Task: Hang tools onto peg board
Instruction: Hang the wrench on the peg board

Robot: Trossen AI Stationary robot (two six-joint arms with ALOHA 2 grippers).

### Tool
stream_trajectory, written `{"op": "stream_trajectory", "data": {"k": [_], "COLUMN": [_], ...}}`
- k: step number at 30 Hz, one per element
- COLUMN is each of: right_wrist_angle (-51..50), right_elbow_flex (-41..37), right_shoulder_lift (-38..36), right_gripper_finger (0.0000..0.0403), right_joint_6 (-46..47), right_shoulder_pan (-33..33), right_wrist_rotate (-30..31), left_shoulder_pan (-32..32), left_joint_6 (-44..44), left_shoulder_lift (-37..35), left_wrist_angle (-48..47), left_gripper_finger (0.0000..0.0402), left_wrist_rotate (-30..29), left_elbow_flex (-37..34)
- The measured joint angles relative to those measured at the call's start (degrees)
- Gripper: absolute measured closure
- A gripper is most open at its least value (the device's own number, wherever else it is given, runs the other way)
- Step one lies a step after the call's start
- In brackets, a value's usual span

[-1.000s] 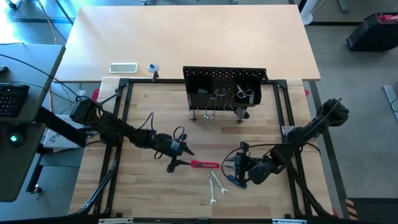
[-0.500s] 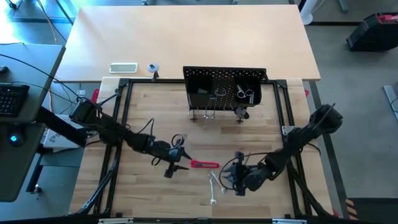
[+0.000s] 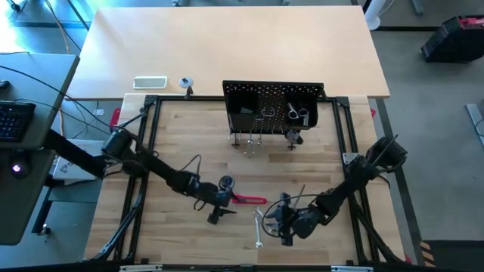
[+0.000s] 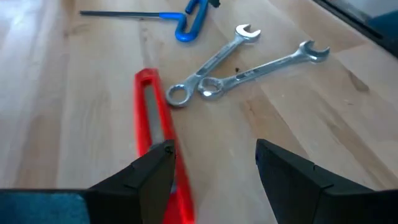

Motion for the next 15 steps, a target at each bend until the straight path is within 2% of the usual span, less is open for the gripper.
{"op": "stream_trajectory", "data": {"k": [5,9,12,15], "right_wrist_angle": [5.1,7.0,7.7,5.7], "right_elbow_flex": [0.0,0.0,0.0,0.0], "right_shoulder_lift": [2.9,4.8,6.1,6.6], "right_gripper_finger": [0.0254,0.0239,0.0238,0.0238], "right_joint_6": [2.9,6.1,7.9,9.6], "right_shoulder_pan": [-0.5,-1.0,-1.4,-2.1], "right_wrist_rotate": [-3.5,-7.0,-7.2,-5.7], "left_shoulder_pan": [-0.9,-0.8,-0.5,0.0], "left_joint_6": [3.8,3.9,3.7,3.3], "left_shoulder_lift": [4.6,7.0,8.4,9.9], "left_wrist_angle": [-0.2,-0.1,-0.7,-0.8], "left_gripper_finger": [0.0186,0.0186,0.0186,0.0186], "left_wrist_rotate": [1.2,5.6,7.2,6.2], "left_elbow_flex": [5.2,8.3,9.8,11.1]}}
